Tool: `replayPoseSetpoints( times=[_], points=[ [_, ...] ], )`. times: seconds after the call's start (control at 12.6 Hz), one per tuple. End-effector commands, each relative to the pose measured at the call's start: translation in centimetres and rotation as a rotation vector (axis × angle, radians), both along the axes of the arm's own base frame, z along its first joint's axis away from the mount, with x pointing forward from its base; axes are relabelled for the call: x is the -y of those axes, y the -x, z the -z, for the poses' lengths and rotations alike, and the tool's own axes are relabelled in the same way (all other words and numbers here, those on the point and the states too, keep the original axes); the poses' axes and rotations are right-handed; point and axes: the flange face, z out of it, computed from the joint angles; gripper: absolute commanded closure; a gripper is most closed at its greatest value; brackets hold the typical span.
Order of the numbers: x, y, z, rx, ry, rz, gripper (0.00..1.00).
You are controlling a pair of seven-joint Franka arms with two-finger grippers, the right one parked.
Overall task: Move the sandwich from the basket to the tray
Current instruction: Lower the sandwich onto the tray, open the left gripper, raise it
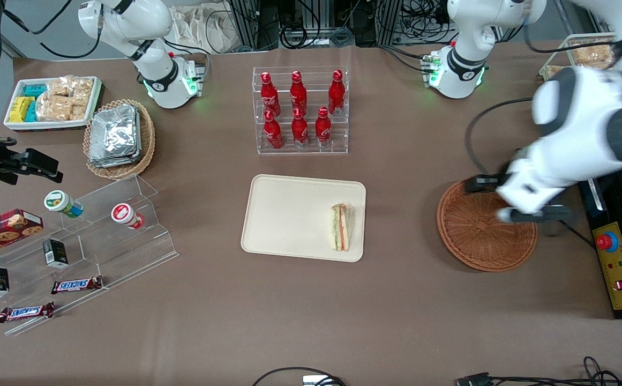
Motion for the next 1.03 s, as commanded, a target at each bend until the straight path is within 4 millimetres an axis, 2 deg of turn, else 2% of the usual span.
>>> replayPoseSetpoints(
  times=[0.0, 0.16, 0.4, 0.56, 0.72, 0.95],
  points=[
    [-4.6, -0.4, -2.2, 0.003, -0.083, -0.040, 0.00],
    [-5.7, -0.3, -3.0, -0.006, -0.139, -0.034, 0.00],
    [-4.7, -0.9, -3.1, -0.004, -0.178, -0.020, 0.00],
    [-0.9, -0.2, -3.2, -0.011, -0.193, -0.050, 0.00],
    [0.4, 0.4, -3.2, -0.027, -0.197, -0.033, 0.00],
    [-1.8, -2.1, -5.2, 0.012, -0.166, -0.065, 0.00]
  ],
)
